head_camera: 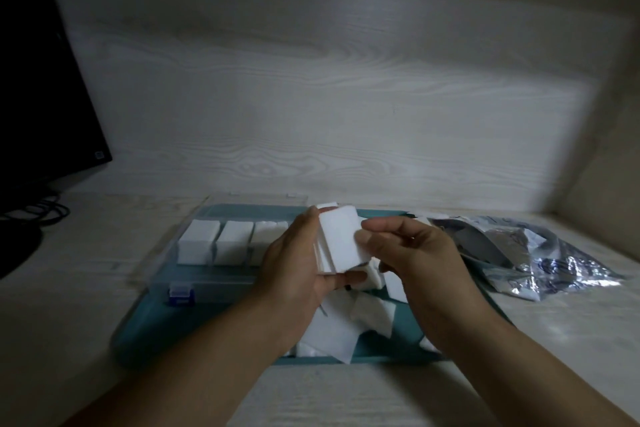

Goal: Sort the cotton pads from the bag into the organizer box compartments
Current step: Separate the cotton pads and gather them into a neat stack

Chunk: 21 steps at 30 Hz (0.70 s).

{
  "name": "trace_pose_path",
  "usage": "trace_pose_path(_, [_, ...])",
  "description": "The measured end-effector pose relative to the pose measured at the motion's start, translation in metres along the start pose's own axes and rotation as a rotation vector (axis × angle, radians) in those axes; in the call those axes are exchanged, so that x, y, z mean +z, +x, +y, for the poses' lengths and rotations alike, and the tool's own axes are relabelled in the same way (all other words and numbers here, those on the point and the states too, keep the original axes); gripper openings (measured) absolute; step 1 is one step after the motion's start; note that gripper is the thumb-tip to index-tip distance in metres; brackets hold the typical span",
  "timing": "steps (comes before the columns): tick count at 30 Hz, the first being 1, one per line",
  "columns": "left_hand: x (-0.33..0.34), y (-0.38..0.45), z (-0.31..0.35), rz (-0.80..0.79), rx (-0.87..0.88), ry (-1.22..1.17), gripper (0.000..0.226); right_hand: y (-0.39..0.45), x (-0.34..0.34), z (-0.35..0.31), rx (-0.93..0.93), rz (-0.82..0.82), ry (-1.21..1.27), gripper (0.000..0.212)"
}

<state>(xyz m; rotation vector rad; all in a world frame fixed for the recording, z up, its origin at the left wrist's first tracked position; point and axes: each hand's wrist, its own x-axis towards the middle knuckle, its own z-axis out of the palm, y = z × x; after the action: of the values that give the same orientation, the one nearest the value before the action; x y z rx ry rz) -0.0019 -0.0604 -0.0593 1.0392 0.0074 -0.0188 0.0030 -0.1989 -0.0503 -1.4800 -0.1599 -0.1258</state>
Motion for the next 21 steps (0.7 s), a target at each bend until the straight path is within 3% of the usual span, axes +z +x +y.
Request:
trace_pose_path(4, [0.001, 0.001, -0.003, -0.011, -0.061, -0.05, 0.042, -0.006, 0.006, 0.0, -0.024, 0.03, -0.083, 0.006])
trace_pose_path(8, [0.002, 0.001, -0.004, -0.026, -0.112, -0.105, 0.045, -0.007, 0.006, 0.01, -0.256, 0.034, -0.647, 0.008])
trace_pose_path(10, [0.002, 0.002, -0.003, -0.028, -0.106, -0.092, 0.046, -0.006, 0.0, 0.01, -0.418, 0.052, -0.767, 0.01])
trace_pose_path(12, [0.001, 0.002, -0.002, -0.029, -0.09, -0.049, 0.047, -0.005, -0.009, 0.005, -0.514, -0.06, -0.691, 0.03])
trace_pose_path(16, [0.001, -0.001, -0.003, -0.02, -0.064, 0.032, 0.044, -0.01, -0.015, -0.003, -0.487, -0.422, -0.676, 0.079])
trace_pose_path(18, [0.002, -0.003, -0.004, -0.03, -0.048, 0.065, 0.041, -0.01, -0.012, 0.003, -0.493, -0.445, -0.747, 0.093])
trace_pose_path(21, [0.003, -0.002, -0.004, -0.053, -0.029, 0.076, 0.041, -0.008, -0.008, 0.008, -0.459, -0.424, -0.722, 0.094])
